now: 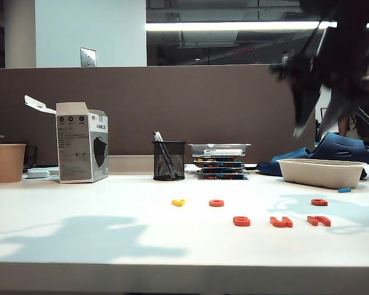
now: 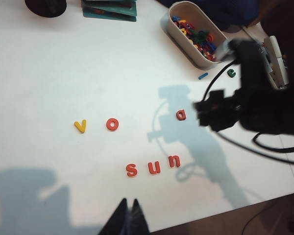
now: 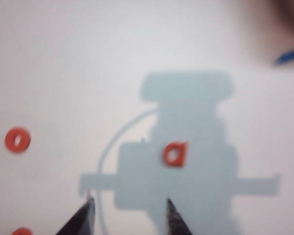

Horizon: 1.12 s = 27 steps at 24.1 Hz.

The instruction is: Select the appropriate letters from the row of letter magnets placed on the table to arrange into the word "sun".

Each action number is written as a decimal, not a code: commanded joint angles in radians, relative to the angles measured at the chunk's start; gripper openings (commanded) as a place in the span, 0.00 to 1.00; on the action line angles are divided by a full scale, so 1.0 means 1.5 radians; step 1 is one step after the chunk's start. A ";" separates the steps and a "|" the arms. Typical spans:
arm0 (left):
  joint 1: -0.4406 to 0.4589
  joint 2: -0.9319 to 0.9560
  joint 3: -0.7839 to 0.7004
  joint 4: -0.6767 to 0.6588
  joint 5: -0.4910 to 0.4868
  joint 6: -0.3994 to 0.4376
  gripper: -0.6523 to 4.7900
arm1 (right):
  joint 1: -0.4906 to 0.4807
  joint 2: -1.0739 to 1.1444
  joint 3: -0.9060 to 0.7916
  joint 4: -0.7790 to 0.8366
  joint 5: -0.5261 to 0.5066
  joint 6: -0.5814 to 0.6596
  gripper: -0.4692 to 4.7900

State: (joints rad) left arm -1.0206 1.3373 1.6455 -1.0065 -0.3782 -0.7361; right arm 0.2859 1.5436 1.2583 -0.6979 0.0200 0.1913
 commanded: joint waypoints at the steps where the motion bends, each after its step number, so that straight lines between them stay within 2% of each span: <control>1: 0.000 -0.002 0.003 0.009 -0.001 0.002 0.11 | -0.011 -0.044 0.046 -0.011 0.083 -0.057 0.40; 5: 0.000 -0.002 0.003 0.005 0.001 0.002 0.11 | -0.051 -0.116 0.079 -0.021 0.108 -0.075 0.40; 6: 0.000 -0.002 0.003 0.005 0.000 0.002 0.11 | -0.071 -0.147 0.080 -0.021 0.108 -0.076 0.36; 7: 0.000 -0.002 0.003 0.006 0.000 0.002 0.11 | -0.087 -0.165 0.080 -0.021 0.108 -0.078 0.36; 11: 0.000 -0.002 0.003 0.007 0.000 0.002 0.11 | -0.191 -0.249 0.080 -0.042 0.108 -0.110 0.36; 12: 0.000 -0.002 0.003 0.007 0.000 0.002 0.11 | -0.226 -0.270 0.080 -0.058 0.107 -0.112 0.32; 13: 0.000 -0.002 0.003 0.007 0.000 0.002 0.11 | -0.264 -0.290 0.075 -0.074 0.104 -0.112 0.14; 14: 0.000 -0.002 0.003 0.006 0.000 0.003 0.11 | -0.281 -0.300 0.069 -0.079 0.097 -0.112 0.07; 16: 0.000 -0.002 0.003 0.006 0.001 0.011 0.11 | -0.314 -0.327 0.049 -0.085 0.057 -0.112 0.08; 18: 0.000 -0.002 0.003 0.016 0.010 0.084 0.11 | -0.337 -0.357 0.019 -0.084 0.024 -0.111 0.08; 20: 0.003 -0.002 0.003 0.045 0.006 0.192 0.11 | -0.351 -0.388 -0.018 -0.079 0.017 -0.111 0.08; 21: 0.007 -0.002 0.003 0.063 -0.005 0.226 0.11 | -0.356 -0.408 -0.039 -0.075 0.017 -0.111 0.08; 24: 0.034 -0.002 0.009 0.126 -0.019 0.306 0.11 | -0.357 -0.463 -0.093 -0.059 0.017 -0.106 0.08; 27: 0.094 -0.002 0.035 0.174 -0.016 0.365 0.11 | -0.356 -0.516 -0.135 -0.037 0.016 -0.087 0.08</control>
State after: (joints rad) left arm -0.9161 1.3411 1.6737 -0.8139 -0.3927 -0.2592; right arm -0.2466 0.7967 1.0672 -0.8032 0.0463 0.0380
